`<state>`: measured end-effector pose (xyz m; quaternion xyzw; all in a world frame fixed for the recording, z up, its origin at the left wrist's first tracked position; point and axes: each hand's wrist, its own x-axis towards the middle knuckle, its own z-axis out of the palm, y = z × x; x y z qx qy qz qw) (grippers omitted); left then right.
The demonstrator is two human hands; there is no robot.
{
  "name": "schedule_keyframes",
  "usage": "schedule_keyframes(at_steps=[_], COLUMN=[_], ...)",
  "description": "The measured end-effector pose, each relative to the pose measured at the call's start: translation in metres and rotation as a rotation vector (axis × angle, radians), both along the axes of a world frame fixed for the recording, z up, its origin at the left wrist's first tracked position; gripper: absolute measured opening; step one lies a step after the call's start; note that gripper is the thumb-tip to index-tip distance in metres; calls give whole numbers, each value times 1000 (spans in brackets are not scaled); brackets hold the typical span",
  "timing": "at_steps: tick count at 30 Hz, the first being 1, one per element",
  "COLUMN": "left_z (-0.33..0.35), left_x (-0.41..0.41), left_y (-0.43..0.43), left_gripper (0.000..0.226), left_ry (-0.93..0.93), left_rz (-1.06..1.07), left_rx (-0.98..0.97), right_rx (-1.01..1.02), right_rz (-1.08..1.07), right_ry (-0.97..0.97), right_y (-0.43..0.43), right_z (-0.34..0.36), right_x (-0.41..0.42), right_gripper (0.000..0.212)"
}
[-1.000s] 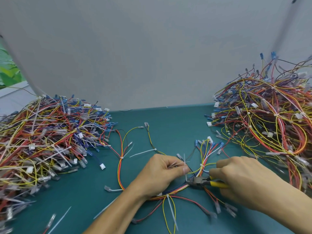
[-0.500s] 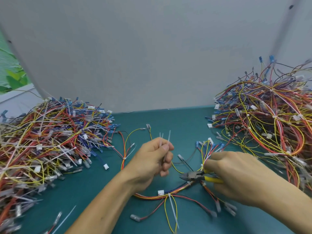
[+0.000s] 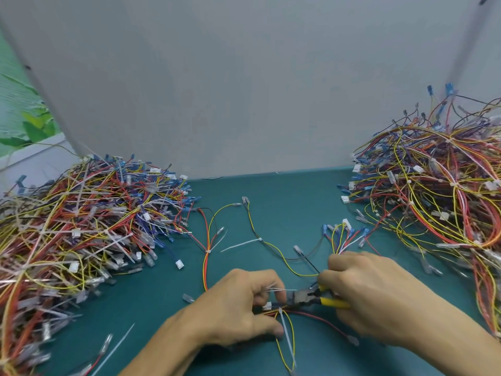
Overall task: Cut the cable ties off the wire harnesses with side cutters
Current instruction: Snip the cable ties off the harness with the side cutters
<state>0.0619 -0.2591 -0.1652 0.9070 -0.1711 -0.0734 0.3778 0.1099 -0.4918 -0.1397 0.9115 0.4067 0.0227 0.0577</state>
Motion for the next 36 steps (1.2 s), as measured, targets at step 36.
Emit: schedule_keyframes(at_steps=[36], left_z=[-7], left_x=[10], left_y=[-1], left_gripper=[17], left_ry=[-13], left_rz=[189], left_rx=[-181], right_rx=[44], right_rz=[-33], right_ry=[28], right_y=[1], right_z=[-16], right_x=[1], right_gripper=[21])
